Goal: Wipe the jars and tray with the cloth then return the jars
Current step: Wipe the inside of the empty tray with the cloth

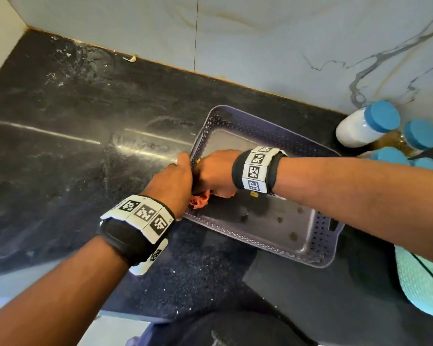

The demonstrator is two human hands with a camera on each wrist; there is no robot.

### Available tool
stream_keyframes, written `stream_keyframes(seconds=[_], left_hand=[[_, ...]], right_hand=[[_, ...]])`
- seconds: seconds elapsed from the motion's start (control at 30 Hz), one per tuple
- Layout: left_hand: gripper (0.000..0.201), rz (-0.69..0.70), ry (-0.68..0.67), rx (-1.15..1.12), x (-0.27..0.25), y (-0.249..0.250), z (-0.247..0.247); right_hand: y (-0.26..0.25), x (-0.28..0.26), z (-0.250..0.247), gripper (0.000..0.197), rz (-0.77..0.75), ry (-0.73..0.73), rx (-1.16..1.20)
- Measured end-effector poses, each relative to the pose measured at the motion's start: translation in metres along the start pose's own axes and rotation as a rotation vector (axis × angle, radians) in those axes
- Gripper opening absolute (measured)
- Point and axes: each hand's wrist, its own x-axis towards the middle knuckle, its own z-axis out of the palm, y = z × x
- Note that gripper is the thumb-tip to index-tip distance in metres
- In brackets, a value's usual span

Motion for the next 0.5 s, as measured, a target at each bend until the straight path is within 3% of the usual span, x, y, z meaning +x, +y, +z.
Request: stream_keyframes(seconds=[0.13, 0.27, 0.4, 0.5], left_hand=[[0.018, -0.011, -0.009, 0.038, 0.001, 0.003, -0.001], [0.02, -0.039, -0.03, 0.091, 0.002, 0.002, -0.008], [0.025, -0.014, 0.016, 0.201, 0.017, -0.007, -0.024], [0.035, -0.036, 0.147, 0.103, 0.031, -0.016, -0.041]], right_hand=[[0.015, -0.017, 0.001, 0.028, 0.11, -0.096, -0.04], [0.06, -0.058, -0.001, 0.006, 0.456, -0.073, 0.028], [0.046, -0.07, 0.021, 0.008, 0.521, -0.069, 0.101], [0.039, -0.072, 0.036, 0.011, 0.565, 0.06, 0.194]])
